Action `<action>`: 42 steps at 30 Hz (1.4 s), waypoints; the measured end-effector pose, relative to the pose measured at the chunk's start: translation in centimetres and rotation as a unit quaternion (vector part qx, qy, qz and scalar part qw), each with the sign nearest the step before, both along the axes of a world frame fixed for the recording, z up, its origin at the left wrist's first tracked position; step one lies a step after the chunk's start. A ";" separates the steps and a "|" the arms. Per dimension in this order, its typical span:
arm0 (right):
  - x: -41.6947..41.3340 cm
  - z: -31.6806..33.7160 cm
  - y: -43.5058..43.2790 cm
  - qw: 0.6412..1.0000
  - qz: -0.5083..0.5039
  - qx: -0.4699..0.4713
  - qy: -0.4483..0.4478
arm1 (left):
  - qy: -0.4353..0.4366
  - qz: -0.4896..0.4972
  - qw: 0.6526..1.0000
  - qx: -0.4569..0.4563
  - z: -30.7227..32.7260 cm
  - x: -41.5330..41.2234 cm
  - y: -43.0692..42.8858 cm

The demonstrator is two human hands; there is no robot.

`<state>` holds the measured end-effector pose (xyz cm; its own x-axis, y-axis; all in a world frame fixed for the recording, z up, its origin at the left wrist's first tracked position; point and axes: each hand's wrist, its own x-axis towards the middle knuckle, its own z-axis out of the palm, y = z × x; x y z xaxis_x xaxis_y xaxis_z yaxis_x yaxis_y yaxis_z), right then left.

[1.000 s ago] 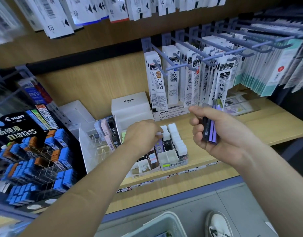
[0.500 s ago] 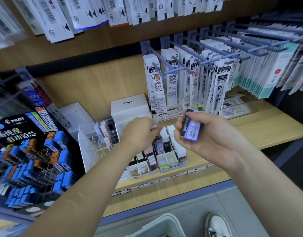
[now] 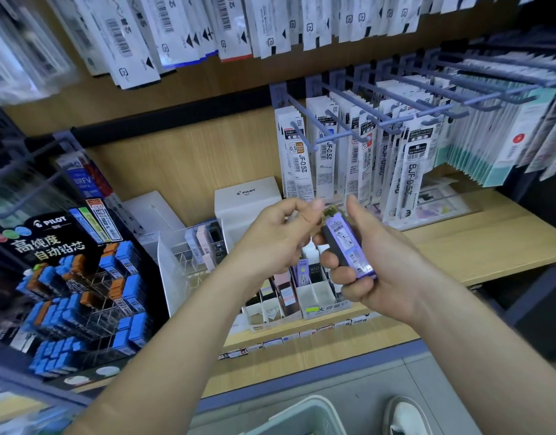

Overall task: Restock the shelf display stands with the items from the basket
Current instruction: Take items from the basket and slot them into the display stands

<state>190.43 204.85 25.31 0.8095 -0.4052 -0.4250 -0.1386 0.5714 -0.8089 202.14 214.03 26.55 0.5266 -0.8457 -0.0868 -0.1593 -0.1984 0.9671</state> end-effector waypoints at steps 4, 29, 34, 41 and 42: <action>0.0 0.1 0.2 0.999 0.039 -0.027 0.016 | -0.020 -0.013 1.000 0.004 0.6 0.1 0.3; -1.0 0.3 -2.4 0.994 -0.106 -0.010 -0.006 | -0.459 0.017 0.875 0.152 -7.4 4.8 -0.9; -1.0 0.2 -2.4 0.995 -0.099 -0.021 -0.004 | -0.527 -0.003 0.836 0.155 -7.8 4.9 -1.2; -1.1 0.2 -2.3 0.995 -0.094 -0.027 -0.006 | -0.574 -0.025 0.791 0.210 -8.1 4.4 -1.6; -1.0 0.2 -2.2 0.995 -0.093 -0.027 -0.008 | -0.581 -0.026 0.784 0.218 -8.2 4.2 -1.5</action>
